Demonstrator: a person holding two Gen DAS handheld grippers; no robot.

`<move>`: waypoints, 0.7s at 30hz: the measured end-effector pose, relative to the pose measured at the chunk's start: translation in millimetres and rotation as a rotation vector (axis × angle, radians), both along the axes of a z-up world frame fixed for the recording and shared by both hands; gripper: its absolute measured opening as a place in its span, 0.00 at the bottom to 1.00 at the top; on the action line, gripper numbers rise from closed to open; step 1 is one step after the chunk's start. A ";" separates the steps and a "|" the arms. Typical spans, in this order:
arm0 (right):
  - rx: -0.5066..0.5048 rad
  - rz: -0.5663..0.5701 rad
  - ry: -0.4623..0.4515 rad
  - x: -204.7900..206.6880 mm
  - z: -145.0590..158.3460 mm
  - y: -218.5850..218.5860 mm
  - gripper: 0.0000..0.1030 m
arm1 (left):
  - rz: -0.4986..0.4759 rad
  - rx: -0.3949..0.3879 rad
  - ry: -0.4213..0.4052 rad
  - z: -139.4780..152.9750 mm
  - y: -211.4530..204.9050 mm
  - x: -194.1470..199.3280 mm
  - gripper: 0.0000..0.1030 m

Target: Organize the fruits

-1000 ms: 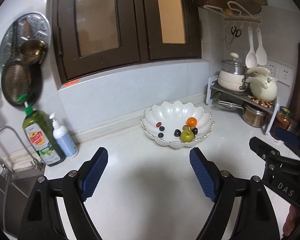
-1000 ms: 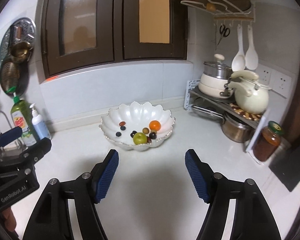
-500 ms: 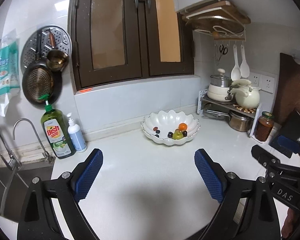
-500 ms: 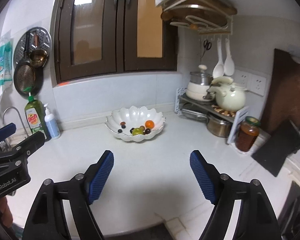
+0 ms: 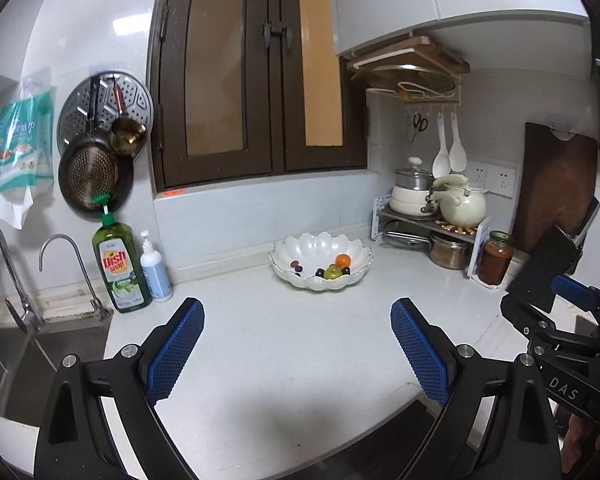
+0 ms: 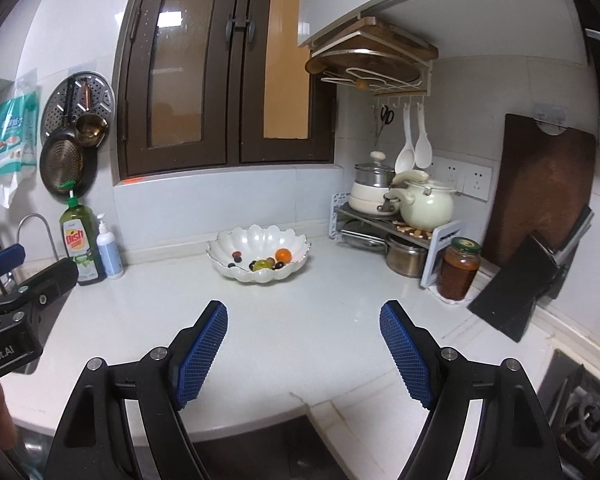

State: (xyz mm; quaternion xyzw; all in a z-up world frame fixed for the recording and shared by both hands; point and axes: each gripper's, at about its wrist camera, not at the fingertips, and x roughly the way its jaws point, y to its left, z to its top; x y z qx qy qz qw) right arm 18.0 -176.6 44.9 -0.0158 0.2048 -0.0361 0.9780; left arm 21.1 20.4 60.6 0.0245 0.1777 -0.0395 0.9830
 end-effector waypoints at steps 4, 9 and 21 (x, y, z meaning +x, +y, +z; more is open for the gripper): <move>0.010 -0.001 -0.010 -13.9 2.9 -0.2 0.77 | -0.003 -0.004 -0.009 1.2 -0.8 -11.3 0.94; 0.014 -0.003 -0.028 -28.3 5.3 0.9 0.77 | 0.001 0.003 -0.023 1.1 -0.7 -23.9 0.96; 0.041 -0.010 -0.015 -34.7 1.6 -2.7 0.77 | 0.005 0.027 -0.042 -0.4 -1.1 -33.1 1.00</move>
